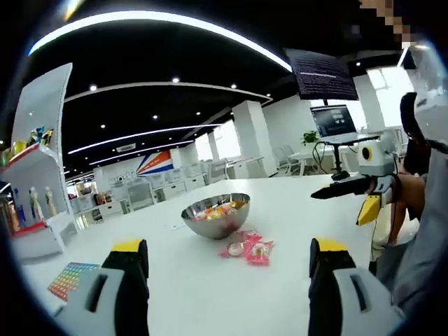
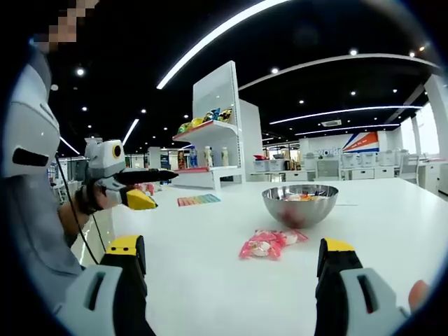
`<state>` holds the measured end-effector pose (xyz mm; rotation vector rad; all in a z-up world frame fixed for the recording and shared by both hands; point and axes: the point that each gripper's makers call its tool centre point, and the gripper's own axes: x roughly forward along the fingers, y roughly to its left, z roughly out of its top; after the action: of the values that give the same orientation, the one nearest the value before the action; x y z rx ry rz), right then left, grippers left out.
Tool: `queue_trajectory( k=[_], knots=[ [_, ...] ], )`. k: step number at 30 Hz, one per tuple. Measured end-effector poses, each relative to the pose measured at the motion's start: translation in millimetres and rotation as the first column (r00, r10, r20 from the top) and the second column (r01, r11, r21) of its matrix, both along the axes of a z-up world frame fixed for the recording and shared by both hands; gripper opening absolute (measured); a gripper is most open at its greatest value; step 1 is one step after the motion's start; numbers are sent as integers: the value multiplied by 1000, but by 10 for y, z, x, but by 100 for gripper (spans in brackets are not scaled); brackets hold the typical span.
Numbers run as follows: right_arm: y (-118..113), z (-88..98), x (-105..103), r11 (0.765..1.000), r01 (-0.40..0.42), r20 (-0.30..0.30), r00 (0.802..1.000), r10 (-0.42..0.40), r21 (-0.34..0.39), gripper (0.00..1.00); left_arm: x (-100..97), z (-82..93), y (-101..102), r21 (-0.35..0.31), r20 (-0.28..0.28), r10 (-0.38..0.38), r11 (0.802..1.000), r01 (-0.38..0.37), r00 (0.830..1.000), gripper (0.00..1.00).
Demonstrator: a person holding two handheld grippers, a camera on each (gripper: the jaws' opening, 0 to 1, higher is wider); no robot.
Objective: Pick up the marshmallows scattered on the table and place them into the bowl on the table
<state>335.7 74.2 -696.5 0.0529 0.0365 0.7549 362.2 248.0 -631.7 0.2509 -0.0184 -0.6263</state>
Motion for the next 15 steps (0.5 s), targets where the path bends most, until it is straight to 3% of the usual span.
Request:
queue_trajectory(
  k=[5, 7, 9, 15],
  knots=[
    [37, -8, -10, 1000, -10, -1, 1000, 10, 4, 97, 167, 566, 107, 57, 136, 27, 998, -35, 990, 94],
    [56, -19, -12, 1000, -13, -4, 1000, 13, 2, 97, 229, 699, 117, 56, 158, 27, 998, -37, 987, 94],
    [72, -25, -16, 1000, -15, -7, 1000, 15, -2, 97, 310, 787, 102, 47, 172, 20, 998, -28, 985, 92],
    [80, -4, -12, 1000, -12, -2, 1000, 12, -7, 97, 615, 753, -127, 25, 171, -16, 1000, 12, 985, 89]
  ],
)
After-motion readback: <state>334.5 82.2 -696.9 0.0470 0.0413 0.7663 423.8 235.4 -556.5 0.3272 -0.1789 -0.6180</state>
